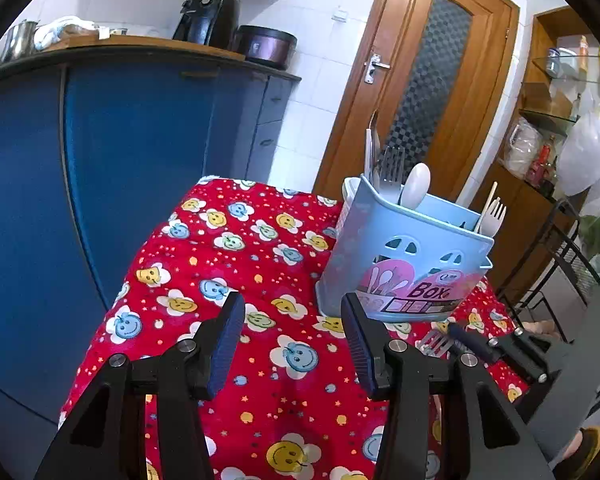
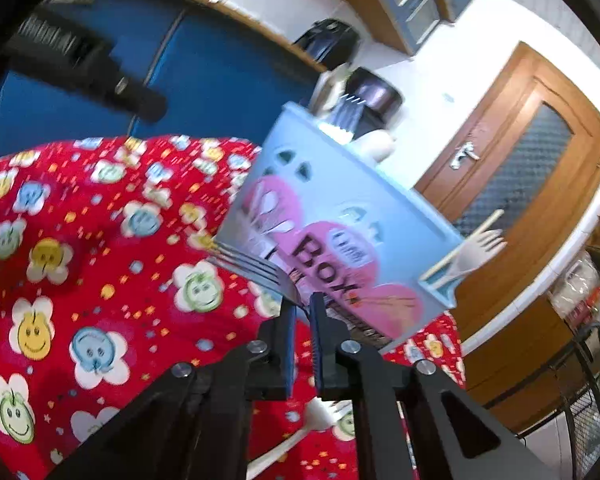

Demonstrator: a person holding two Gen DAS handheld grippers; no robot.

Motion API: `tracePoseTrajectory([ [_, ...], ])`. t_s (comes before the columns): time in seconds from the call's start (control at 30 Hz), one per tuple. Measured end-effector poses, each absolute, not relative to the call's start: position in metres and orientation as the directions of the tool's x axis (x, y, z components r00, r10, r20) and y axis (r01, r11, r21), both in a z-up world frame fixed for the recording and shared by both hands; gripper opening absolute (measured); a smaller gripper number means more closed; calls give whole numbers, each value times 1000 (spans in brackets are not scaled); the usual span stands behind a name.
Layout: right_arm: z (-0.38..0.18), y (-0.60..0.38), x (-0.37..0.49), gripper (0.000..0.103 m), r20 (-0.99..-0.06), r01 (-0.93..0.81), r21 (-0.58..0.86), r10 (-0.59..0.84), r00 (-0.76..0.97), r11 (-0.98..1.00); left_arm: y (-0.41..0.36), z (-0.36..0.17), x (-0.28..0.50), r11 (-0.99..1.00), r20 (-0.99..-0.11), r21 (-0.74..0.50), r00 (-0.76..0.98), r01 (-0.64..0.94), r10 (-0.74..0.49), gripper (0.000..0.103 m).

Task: Organize utensils
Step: 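Open both tools and withdraw them from the holder, then grasp a wooden chopstick with the left tool while the right tool grasps a silver fork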

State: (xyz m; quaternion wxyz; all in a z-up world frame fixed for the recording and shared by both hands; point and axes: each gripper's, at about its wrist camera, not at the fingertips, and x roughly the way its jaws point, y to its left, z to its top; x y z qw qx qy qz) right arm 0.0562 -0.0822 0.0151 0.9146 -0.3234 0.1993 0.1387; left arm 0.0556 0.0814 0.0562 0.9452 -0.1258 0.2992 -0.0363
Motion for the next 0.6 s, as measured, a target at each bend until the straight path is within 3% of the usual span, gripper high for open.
tracePoseTrajectory([
  [0.37,59,-121,61,3,-333,-218,-430,70,940,876,74,59,55,968,-555,-252,818,8,-151,51],
  [0.6,86,-145,64,3,-318,-187,-327,79,945,926,69,59,55,968,-557,-249,815,19,-160,51],
])
